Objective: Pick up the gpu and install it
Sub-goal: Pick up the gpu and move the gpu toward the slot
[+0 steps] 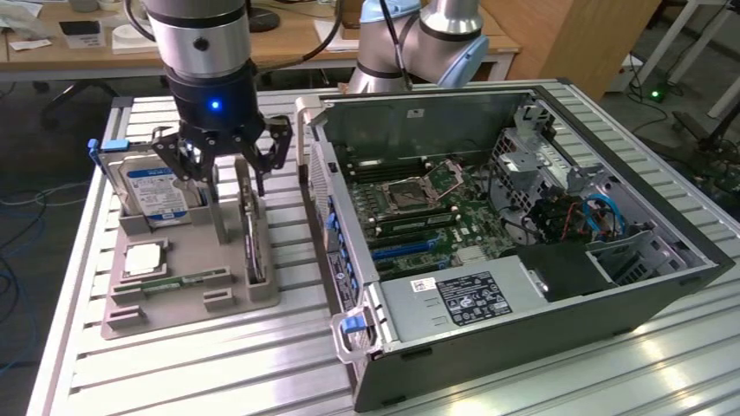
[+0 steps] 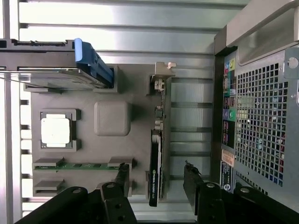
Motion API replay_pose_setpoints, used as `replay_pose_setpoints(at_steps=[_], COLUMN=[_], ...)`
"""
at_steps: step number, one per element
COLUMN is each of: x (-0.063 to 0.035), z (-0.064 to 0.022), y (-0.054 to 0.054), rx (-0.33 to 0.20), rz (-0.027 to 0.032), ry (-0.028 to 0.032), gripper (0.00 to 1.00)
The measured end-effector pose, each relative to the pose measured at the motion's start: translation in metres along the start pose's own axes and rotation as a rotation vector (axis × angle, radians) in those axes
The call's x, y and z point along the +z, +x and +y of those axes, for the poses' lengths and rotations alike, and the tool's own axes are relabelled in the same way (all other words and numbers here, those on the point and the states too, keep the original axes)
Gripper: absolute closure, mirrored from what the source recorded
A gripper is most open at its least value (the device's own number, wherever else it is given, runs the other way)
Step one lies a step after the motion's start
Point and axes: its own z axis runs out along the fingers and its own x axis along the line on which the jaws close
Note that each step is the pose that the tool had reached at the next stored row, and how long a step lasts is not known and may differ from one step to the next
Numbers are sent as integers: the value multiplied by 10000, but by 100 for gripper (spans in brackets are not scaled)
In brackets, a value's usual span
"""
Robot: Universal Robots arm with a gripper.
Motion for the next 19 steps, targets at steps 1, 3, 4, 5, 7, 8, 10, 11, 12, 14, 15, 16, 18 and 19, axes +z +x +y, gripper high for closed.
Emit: replay_pose_setpoints(at_steps=[1,3,4,5,7,8,10,11,12,14,15,16,18,19], x=[6,16,22,27,42,50,62,69,74,82,86,90,99,104], z=[-2,-6,-7,-8,-10,-11,-13,-14,-14,-15,-16,-16,-17,-18], y=[0,0,0,0,0,0,0,0,0,1,1,1,1,1], rx=[4,5,4,5,12,27,64,81,97,121,132,140,154,162], rz=[-2,-2,-2,-2,-2,-3,-3,-5,-5,-5,-5,-6,-6,-7], ry=[-1,-1,-1,-1,-1,-1,0,0,0,1,1,1,1,1], gripper=[41,41,41,41,41,41,41,41,41,41,41,41,41,41])
